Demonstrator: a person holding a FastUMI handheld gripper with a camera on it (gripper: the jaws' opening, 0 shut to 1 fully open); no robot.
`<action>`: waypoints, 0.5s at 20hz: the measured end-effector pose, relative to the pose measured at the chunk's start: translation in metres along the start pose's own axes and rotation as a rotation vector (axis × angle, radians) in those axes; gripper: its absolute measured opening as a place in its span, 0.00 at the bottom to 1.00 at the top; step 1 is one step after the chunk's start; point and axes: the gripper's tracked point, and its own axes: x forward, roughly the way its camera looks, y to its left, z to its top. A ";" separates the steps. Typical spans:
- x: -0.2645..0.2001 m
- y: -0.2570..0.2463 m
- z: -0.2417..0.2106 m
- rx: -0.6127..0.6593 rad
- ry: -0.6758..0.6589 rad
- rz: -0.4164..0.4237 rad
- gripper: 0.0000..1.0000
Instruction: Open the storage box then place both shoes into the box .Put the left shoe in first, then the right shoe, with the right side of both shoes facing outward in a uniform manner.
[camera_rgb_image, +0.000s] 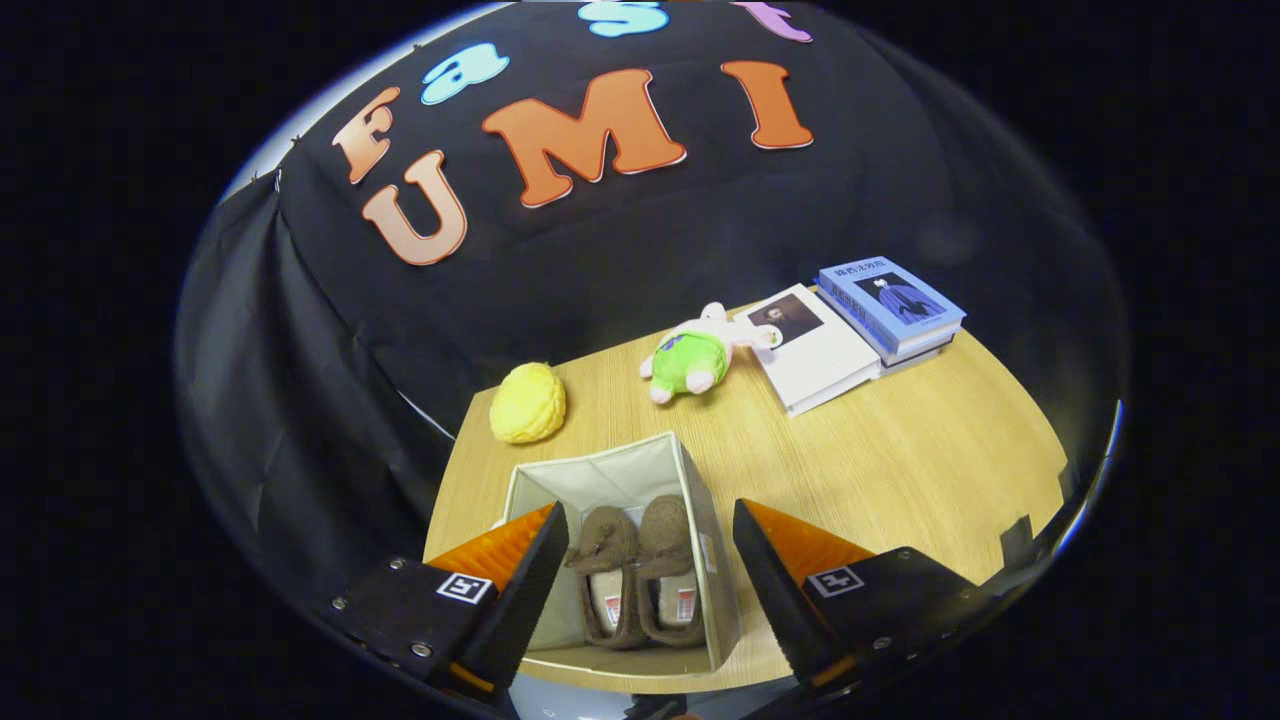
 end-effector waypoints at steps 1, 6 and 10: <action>-0.004 -0.004 0.010 0.002 -0.017 0.000 0.99; -0.041 -0.039 0.076 -0.011 -0.166 -0.036 0.98; -0.085 -0.076 0.121 -0.077 -0.297 -0.088 0.98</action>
